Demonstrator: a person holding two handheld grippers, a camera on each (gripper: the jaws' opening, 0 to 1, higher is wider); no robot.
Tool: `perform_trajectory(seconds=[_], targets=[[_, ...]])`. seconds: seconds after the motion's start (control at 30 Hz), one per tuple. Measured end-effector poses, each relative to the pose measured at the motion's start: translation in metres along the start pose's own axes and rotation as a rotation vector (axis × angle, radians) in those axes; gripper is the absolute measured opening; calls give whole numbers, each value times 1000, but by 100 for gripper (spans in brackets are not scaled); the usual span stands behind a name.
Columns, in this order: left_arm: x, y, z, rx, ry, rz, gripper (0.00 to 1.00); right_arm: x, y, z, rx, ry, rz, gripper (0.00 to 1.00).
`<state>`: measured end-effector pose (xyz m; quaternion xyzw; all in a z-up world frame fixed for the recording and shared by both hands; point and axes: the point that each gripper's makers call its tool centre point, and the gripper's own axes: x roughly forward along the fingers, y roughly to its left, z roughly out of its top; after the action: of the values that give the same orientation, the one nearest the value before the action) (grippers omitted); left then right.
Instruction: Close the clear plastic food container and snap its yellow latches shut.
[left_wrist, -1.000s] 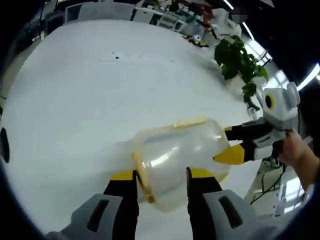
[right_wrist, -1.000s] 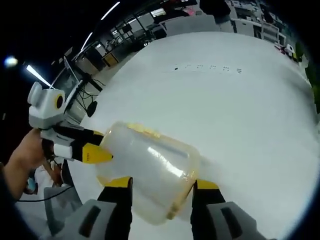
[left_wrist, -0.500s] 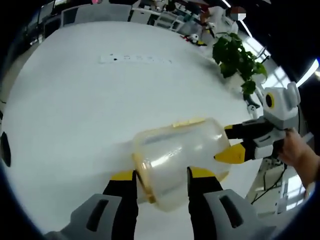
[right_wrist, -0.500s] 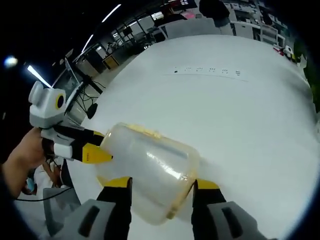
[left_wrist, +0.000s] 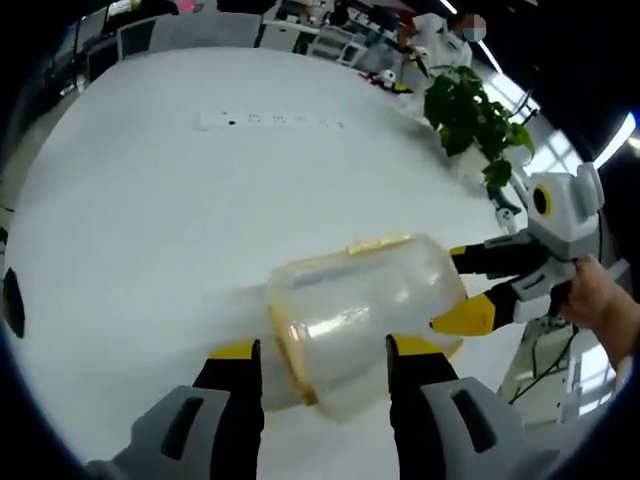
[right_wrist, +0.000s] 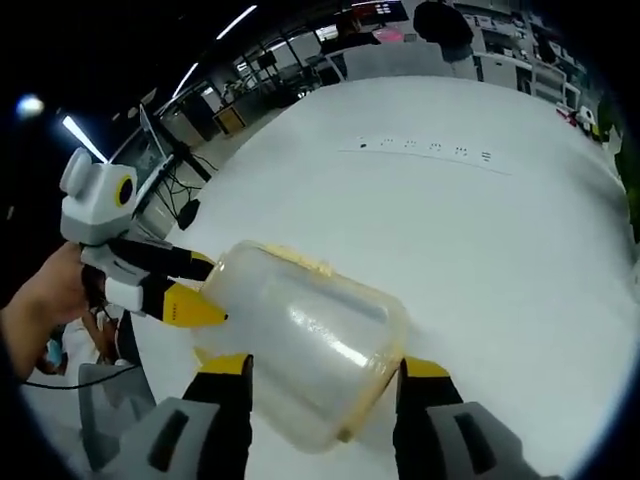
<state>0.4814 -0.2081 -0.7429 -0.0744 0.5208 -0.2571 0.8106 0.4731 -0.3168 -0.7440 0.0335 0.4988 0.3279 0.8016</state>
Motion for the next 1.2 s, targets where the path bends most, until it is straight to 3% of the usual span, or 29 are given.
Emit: perform_trajectory(seconds=[0.1,0.2,0.33,0.43,0.6,0.63,0.93,1.0,1.2], targets=[[-1,-1,-3,-7,7,-14,50,-3,-2,1,-27,3,-11,53],[-3,-1,-3,55,10,-13,51,-5,-4,4,-99,6,-23,52],[-6,-2,-7,111,26,-26,51,-8,-3,7,-112,11,-15,54],[-9,-1,-9,126,41,-33,49,-11,-3,10,-183,13,-23,52],[-15,-1,-6,172,40,-43,46,-14,-2,9,-221,26,-21,51],[-17,2,-5,231,46,-29,46,-15,-1,7,-234,38,-20,51],[-28,4,1,331,45,-22,46,-21,-5,3,-323,93,-29,48],[-30,5,1,353,61,-27,45,-23,-7,2,-345,113,-41,44],[-34,5,3,425,92,-27,44,-26,-8,1,-385,141,-44,41]])
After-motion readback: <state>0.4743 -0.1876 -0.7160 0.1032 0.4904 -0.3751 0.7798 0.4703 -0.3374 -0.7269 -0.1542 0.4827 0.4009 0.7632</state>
